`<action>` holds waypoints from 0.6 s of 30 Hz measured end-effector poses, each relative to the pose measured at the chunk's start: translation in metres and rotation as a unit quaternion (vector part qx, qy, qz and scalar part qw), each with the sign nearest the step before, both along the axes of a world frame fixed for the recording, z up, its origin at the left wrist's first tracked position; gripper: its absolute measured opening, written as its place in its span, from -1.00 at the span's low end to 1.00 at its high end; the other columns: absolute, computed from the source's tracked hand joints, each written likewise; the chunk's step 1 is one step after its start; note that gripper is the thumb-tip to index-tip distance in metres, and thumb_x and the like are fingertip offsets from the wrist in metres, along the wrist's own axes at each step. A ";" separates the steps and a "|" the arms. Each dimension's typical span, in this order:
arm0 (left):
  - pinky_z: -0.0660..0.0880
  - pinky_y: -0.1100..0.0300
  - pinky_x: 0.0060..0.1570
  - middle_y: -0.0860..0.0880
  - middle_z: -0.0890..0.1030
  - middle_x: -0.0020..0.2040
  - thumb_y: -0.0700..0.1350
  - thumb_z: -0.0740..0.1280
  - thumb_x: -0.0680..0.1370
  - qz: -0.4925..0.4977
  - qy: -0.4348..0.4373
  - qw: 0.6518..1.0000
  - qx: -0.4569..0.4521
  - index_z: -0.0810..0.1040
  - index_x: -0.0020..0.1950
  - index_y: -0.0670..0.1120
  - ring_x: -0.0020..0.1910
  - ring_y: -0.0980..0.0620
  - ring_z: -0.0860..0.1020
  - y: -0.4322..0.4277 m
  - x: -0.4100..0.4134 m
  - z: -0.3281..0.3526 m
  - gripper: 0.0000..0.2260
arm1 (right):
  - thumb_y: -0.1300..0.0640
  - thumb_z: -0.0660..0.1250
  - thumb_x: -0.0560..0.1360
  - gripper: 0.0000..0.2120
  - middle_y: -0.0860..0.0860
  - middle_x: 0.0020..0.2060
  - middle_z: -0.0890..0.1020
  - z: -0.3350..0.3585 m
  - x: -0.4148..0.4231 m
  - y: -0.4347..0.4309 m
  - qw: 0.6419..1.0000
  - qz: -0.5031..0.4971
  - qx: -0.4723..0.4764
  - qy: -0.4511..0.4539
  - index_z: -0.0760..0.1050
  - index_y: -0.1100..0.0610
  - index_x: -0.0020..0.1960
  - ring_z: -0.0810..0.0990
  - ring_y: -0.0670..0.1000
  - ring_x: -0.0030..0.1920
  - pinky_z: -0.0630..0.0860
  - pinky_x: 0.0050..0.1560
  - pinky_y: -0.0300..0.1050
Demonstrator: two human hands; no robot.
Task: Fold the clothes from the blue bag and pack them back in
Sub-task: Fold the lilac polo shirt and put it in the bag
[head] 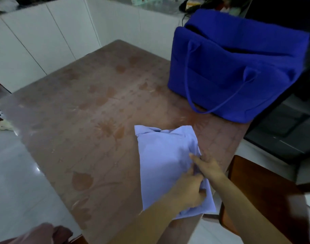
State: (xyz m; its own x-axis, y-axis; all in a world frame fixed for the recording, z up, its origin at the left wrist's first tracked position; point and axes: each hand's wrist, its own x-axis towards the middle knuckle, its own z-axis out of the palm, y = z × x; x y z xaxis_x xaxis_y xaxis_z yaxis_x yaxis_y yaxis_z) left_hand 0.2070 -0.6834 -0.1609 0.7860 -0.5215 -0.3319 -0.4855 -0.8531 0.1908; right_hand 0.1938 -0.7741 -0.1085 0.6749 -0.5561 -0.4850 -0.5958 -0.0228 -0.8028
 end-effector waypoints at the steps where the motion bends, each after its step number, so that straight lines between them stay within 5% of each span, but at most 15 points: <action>1: 0.37 0.37 0.14 0.19 0.65 0.02 -0.02 -0.01 0.54 -0.097 0.022 0.994 -0.046 0.64 0.07 0.17 0.05 0.27 0.57 0.032 -0.007 0.022 -0.58 | 0.08 0.42 0.47 -0.79 -0.11 -0.57 0.52 -0.002 0.003 0.000 0.999 0.021 -0.029 0.014 0.40 0.03 -0.23 0.47 -0.25 -0.54 0.39 -0.37 -0.33; 3: 0.46 0.44 -0.13 0.21 0.63 -0.08 0.16 0.03 0.43 -0.133 0.041 0.977 -0.163 0.63 0.00 0.14 -0.10 0.27 0.58 0.058 -0.003 0.049 -0.60 | 0.14 0.44 0.44 -0.73 -0.02 -0.30 0.59 -0.005 0.005 0.000 0.995 0.065 -0.078 0.015 0.42 -0.02 0.06 0.53 -0.16 -0.36 0.36 -0.29 -0.24; 6: 0.54 0.06 0.06 -0.04 0.62 0.10 0.04 0.08 0.50 -0.115 -0.058 0.951 -0.280 0.57 0.16 -0.07 0.06 -0.04 0.59 0.061 0.024 0.045 -0.61 | 0.08 0.40 0.43 -0.45 0.12 0.09 0.56 0.001 0.008 0.001 0.990 0.070 -0.118 -0.017 0.35 0.19 0.37 0.54 0.13 0.08 0.37 -0.08 -0.18; 10: 0.35 -0.27 0.21 -0.11 0.37 0.44 0.15 0.12 0.47 -0.068 -0.140 0.979 -0.132 0.35 0.41 0.00 0.40 -0.22 0.35 0.073 0.053 0.032 -0.47 | 0.02 0.31 0.49 -0.35 0.15 0.30 0.43 -0.001 0.003 -0.011 0.975 0.115 -0.181 0.055 0.12 0.06 0.49 0.45 0.23 0.24 0.39 0.15 -0.03; 14: 0.20 -0.38 0.29 -0.13 0.24 0.50 0.24 0.10 0.49 -0.093 -0.142 0.984 -0.051 0.31 0.45 0.06 0.47 -0.25 0.16 0.070 0.059 0.002 -0.44 | -0.21 0.05 0.53 -0.44 0.16 0.28 0.43 -0.010 -0.007 0.010 0.879 0.186 -0.429 0.096 0.24 -0.01 0.47 0.44 0.26 0.21 0.43 0.15 0.13; 16: 0.06 -0.37 0.29 -0.12 0.24 0.50 0.27 0.07 0.50 -0.093 -0.119 0.988 -0.041 0.29 0.46 0.08 0.47 -0.23 0.12 0.066 0.056 -0.008 -0.44 | -0.26 -0.12 0.57 -0.44 0.16 0.33 0.45 -0.024 -0.014 0.023 0.861 0.239 -0.443 0.067 0.37 -0.05 0.40 0.48 0.29 0.25 0.47 0.13 0.18; 18: 0.01 -0.35 0.30 -0.12 0.23 0.51 0.28 0.05 0.51 -0.104 -0.116 0.987 -0.035 0.27 0.48 0.08 0.48 -0.23 0.11 0.066 0.057 -0.012 -0.42 | -0.30 -0.24 0.56 -0.39 0.14 0.46 0.29 -0.039 -0.023 0.028 0.856 0.291 -0.416 0.100 0.26 -0.10 0.46 0.35 0.27 0.38 0.35 0.28 0.20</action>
State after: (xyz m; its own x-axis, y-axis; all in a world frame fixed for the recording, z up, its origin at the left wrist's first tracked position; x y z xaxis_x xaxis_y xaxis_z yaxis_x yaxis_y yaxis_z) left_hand 0.2636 -0.6175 -0.1732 0.7104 -0.6946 -0.1136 -0.6859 -0.7194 0.1092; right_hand 0.1713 -0.7458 -0.1471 0.9048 -0.3635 -0.2217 -0.4127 -0.8766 -0.2473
